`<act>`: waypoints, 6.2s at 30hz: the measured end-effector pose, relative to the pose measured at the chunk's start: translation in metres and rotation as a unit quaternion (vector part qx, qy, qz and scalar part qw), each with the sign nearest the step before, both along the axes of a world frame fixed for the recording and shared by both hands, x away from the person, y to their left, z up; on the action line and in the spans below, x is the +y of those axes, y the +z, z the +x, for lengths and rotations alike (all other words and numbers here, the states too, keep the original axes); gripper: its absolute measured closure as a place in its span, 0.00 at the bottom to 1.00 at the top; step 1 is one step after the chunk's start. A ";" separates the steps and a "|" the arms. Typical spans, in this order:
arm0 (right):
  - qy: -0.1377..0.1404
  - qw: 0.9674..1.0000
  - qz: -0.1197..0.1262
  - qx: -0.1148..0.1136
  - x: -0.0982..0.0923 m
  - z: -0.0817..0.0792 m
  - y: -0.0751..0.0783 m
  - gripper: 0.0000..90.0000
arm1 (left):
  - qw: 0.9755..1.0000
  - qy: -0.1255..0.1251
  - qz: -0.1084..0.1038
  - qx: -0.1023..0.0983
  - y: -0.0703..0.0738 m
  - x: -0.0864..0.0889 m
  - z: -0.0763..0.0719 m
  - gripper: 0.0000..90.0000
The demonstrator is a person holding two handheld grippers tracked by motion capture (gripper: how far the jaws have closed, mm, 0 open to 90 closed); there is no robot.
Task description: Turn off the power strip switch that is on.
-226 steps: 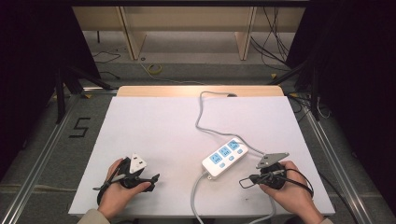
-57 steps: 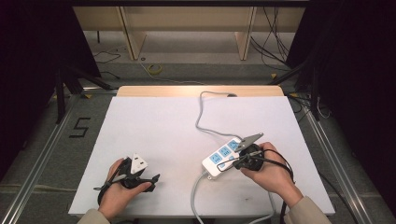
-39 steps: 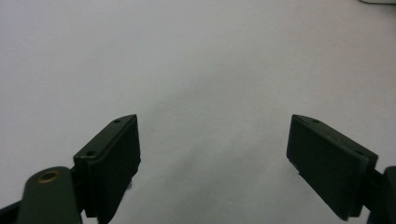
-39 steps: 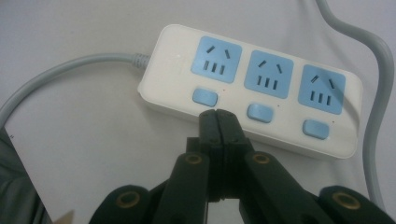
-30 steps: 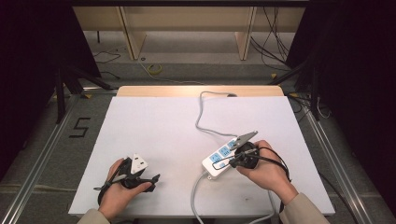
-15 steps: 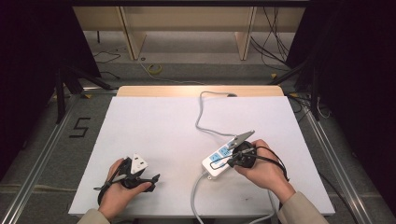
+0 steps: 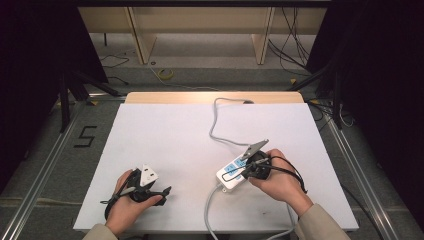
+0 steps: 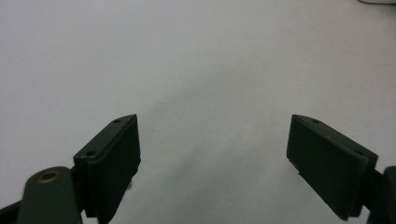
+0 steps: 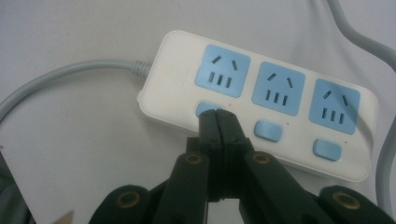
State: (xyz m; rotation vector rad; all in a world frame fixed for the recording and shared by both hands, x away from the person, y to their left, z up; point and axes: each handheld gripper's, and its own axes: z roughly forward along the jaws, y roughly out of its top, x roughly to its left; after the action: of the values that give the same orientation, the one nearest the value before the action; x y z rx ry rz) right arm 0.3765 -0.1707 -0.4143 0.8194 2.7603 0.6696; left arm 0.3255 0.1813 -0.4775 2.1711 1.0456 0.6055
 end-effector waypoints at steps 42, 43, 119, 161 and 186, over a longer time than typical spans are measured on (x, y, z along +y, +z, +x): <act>0.003 0.999 -0.027 0.019 0.023 0.019 -0.020 1.00 | 1.000 -0.002 0.000 0.000 0.001 -0.002 0.000 0.19; 0.004 0.999 -0.028 0.019 0.023 0.020 -0.020 1.00 | 1.000 -0.002 -0.001 -0.001 0.000 -0.002 0.000 0.19; -0.002 0.999 -0.021 0.029 0.026 0.020 -0.022 1.00 | 1.000 -0.005 0.002 0.003 0.000 -0.002 0.002 0.19; -0.020 0.999 0.004 0.040 0.021 0.021 -0.024 1.00 | 1.000 -0.008 0.004 0.004 -0.001 -0.004 0.002 0.20; -0.013 0.999 0.005 0.029 0.015 0.013 -0.016 1.00 | 1.000 -0.006 0.006 0.006 -0.001 -0.004 0.002 0.20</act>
State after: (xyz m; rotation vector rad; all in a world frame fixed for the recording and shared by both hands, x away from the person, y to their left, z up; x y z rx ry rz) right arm 0.3899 -0.1560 -0.4306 0.8873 2.7944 0.6670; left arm 0.3277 0.1772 -0.4790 2.1919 1.0365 0.5957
